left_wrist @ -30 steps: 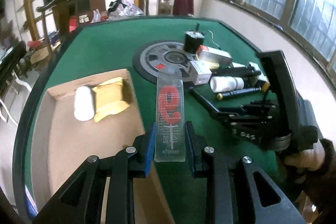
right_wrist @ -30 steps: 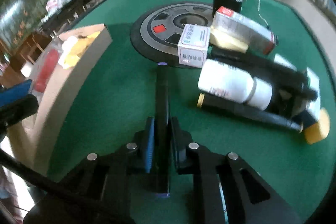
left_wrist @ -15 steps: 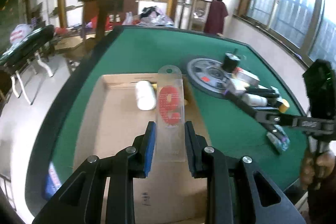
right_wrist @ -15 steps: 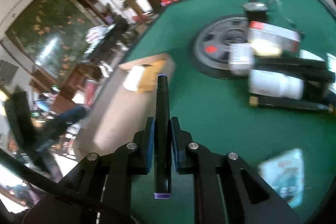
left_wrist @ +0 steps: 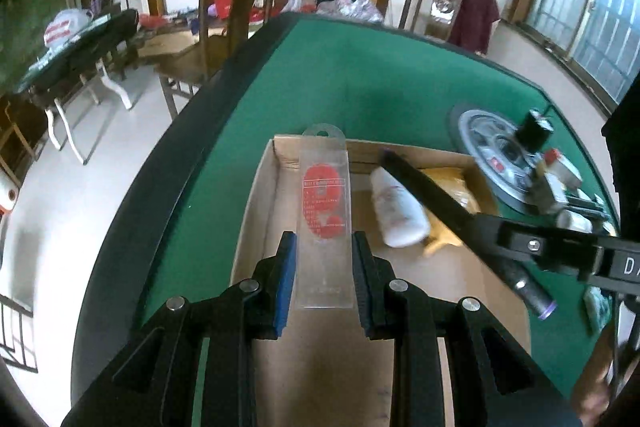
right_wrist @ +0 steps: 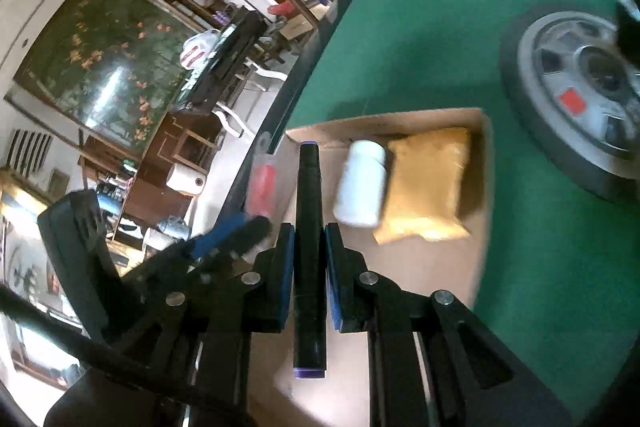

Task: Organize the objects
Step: 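Lower the tube into the box with the left gripper while the right gripper drops the marker in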

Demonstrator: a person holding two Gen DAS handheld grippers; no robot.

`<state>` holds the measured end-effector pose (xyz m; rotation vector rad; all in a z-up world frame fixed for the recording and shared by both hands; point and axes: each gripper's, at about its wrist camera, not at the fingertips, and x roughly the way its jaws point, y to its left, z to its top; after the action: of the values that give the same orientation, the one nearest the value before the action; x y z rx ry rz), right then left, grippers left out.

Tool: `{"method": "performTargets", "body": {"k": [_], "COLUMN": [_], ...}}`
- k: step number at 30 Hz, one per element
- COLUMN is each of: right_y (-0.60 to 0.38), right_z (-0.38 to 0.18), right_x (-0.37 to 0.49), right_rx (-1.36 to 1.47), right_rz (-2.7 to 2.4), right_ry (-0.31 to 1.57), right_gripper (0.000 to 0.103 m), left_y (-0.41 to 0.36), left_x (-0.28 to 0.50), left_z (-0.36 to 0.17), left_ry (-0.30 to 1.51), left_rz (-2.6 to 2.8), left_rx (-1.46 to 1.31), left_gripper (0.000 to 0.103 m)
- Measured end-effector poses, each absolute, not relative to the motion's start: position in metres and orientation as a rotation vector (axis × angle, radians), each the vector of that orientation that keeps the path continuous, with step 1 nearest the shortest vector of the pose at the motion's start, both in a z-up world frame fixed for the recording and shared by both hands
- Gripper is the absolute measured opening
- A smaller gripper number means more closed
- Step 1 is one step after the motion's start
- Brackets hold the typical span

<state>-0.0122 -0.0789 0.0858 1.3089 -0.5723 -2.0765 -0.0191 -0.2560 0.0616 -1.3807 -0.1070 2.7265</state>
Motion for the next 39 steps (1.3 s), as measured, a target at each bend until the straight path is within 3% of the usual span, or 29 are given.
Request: {"method": "performTargets", "body": {"k": [10,19,22,25,27,30,35,39], "right_y": [-0.112,-0.097,-0.085,-0.076,-0.069,-0.057,-0.039,0.000], "right_z": [0.063,0.075,0.099,0.135,0.155,0.176,0.179,0.177], "right_x": [-0.037,-0.022,-0.007,0.016,0.037,0.073,0.122,0.142], "right_rx": [1.388,1.326,1.246,1.120,1.020,0.869,0.753,0.733], "right_rz": [-2.094,-2.174,-2.243,-2.325,-2.373,-2.481,-2.661,-2.785], "right_ry": [-0.507,-0.436,-0.377,-0.287,-0.226,-0.115,0.140,0.119], "right_gripper": [0.013,0.015,0.018,0.031,0.052,0.073,0.076,0.077], "left_y": [-0.279,-0.284,-0.285,-0.282,-0.276,-0.260,-0.227,-0.191], "left_x": [-0.042,-0.023,-0.004,0.028,0.049,0.071,0.099,0.117], "left_z": [0.036,0.055,0.071,0.093,0.109,0.129,0.144,0.146], "left_ry": [-0.221,-0.301,-0.332,-0.375,-0.375,-0.335,-0.350,-0.341], "left_rz": [2.705,2.755,2.788,2.834,2.863,2.907,2.912,2.973], "left_rx": [-1.444,-1.379,-1.330,-1.237,-1.159,-1.062,-0.946,-0.815], "left_gripper": [0.023,0.025,0.034,0.046,0.050,0.055,0.059,0.060]}}
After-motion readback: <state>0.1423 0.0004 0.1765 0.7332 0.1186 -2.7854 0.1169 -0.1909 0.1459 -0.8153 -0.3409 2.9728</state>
